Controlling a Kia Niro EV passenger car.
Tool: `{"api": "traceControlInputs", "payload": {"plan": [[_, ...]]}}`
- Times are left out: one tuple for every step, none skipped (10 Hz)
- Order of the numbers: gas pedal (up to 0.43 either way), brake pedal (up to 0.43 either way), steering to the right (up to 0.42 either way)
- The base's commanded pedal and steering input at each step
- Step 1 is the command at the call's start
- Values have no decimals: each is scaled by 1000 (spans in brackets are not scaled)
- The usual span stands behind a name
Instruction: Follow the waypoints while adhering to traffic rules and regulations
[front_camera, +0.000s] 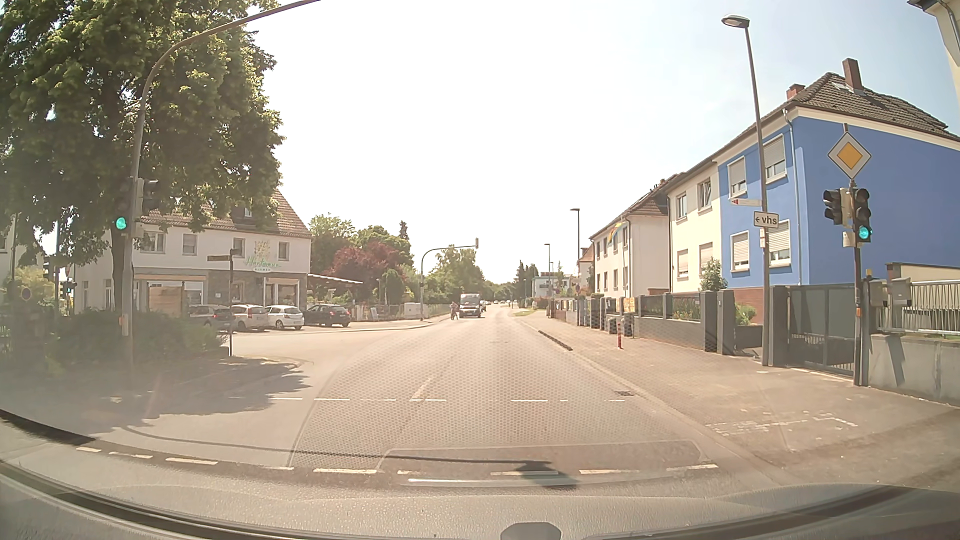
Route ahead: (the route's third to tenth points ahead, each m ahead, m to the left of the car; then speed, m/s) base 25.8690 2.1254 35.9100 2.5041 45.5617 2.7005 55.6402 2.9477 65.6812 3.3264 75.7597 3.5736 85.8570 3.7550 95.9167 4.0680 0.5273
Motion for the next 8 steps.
{"api": "traceControlInputs", "payload": {"plan": [[209,0,47],[220,0,67],[220,0,94],[228,0,120],[268,0,143],[268,0,161],[280,0,165],[280,0,162]]}}
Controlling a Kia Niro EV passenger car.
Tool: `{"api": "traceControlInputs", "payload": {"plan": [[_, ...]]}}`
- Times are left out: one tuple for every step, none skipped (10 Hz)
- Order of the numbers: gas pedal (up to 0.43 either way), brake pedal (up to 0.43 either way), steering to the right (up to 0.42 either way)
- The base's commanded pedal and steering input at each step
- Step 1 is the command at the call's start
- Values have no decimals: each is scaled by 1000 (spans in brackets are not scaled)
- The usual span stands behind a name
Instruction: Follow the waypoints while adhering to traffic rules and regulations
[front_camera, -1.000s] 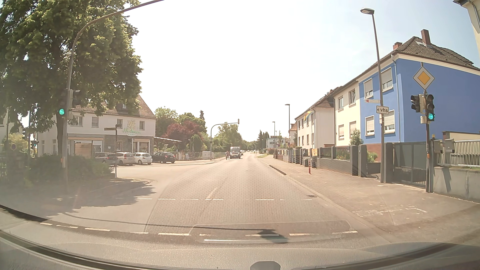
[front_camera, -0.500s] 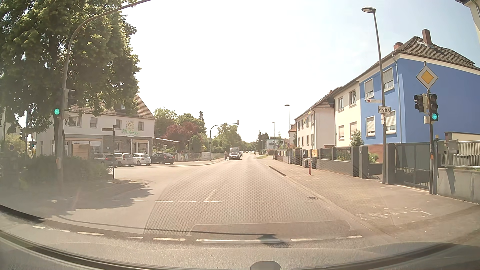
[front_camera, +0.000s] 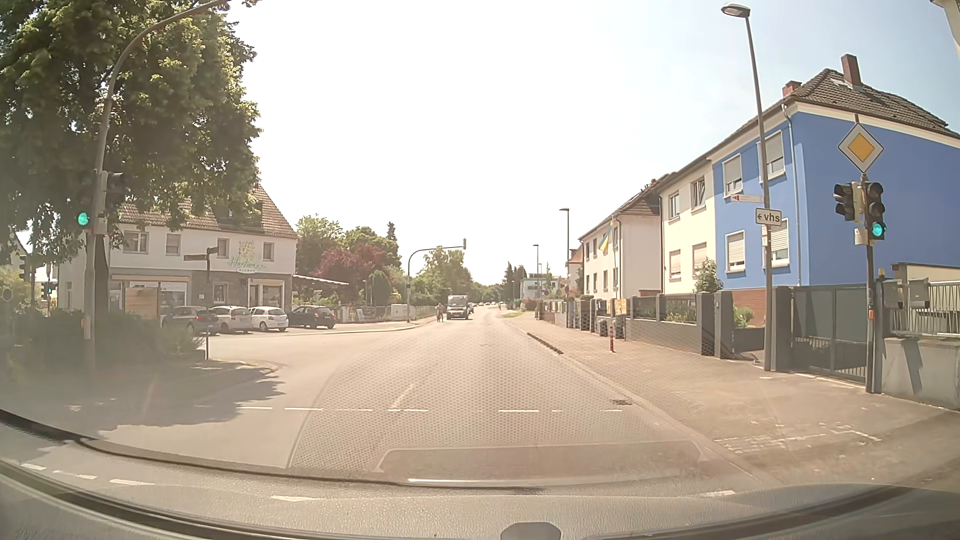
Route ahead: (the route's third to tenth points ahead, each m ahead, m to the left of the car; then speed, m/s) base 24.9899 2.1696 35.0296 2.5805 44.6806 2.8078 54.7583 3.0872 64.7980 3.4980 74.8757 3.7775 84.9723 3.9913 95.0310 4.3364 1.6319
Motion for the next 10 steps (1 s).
{"api": "traceControlInputs", "payload": {"plan": [[287,0,159],[287,0,156],[287,0,152],[299,0,146],[311,0,139],[311,0,132],[319,0,118],[319,0,98],[331,0,78],[339,0,52]]}}
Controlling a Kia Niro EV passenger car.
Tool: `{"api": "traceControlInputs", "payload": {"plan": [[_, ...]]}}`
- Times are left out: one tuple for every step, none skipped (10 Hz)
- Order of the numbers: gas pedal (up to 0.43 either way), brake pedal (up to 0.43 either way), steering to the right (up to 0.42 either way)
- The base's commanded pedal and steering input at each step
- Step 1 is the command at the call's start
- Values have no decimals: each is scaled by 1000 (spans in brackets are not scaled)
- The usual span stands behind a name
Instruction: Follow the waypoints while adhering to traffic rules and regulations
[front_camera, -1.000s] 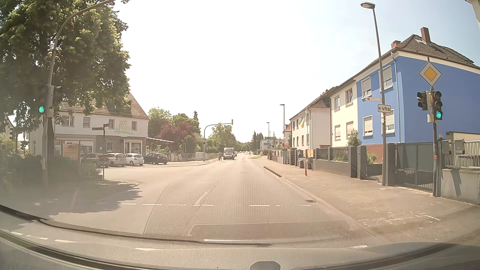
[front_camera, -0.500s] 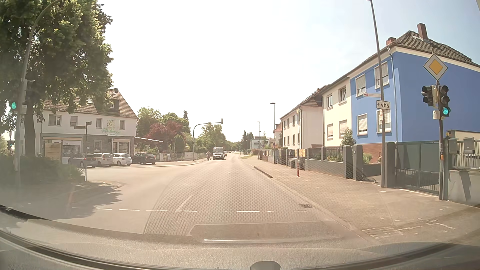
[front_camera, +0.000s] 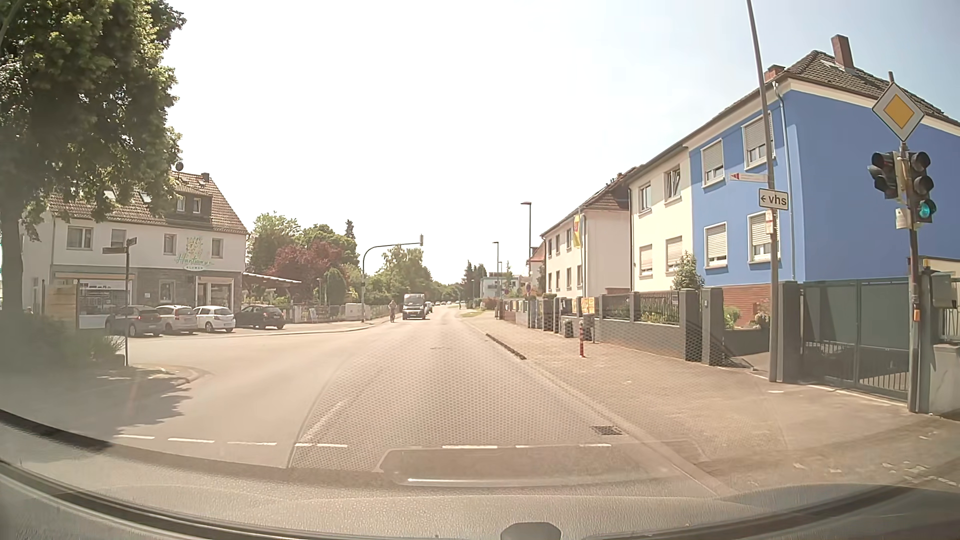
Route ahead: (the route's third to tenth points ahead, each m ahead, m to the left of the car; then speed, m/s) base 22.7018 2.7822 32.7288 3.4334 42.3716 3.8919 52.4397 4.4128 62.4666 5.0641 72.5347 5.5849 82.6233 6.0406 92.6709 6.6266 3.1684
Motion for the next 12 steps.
{"api": "traceControlInputs", "payload": {"plan": [[339,0,28],[339,0,8],[339,0,-12],[339,0,-26],[339,0,-36],[350,0,-43],[350,0,-46],[350,0,-48],[350,0,-52],[350,0,-58],[358,0,-63],[370,0,-63]]}}
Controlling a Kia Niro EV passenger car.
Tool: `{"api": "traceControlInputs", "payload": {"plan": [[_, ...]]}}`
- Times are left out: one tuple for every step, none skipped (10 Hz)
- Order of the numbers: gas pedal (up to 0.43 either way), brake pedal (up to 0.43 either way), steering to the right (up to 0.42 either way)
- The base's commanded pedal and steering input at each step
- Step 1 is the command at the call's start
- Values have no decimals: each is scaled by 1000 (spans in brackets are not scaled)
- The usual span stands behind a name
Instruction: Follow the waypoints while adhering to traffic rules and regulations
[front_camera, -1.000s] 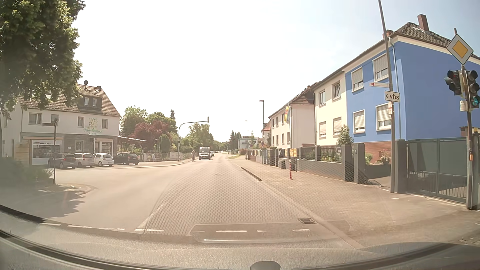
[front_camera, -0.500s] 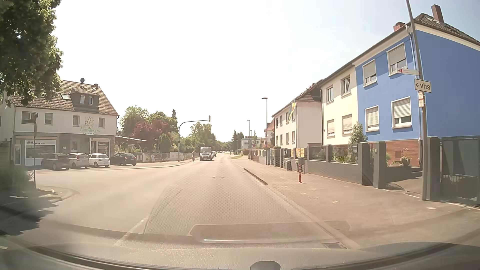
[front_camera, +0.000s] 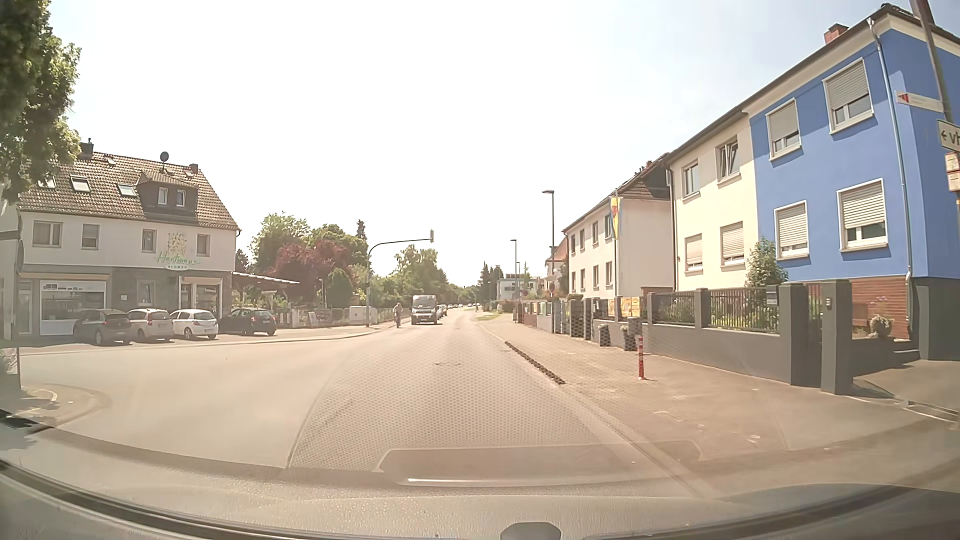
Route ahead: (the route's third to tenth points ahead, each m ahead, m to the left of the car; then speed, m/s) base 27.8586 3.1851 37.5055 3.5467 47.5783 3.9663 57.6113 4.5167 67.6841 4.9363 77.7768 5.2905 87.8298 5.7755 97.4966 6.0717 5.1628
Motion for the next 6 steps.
{"api": "traceControlInputs", "payload": {"plan": [[370,0,-57],[370,0,-46],[370,0,-26],[370,0,-10],[370,0,-5],[370,0,-4]]}}
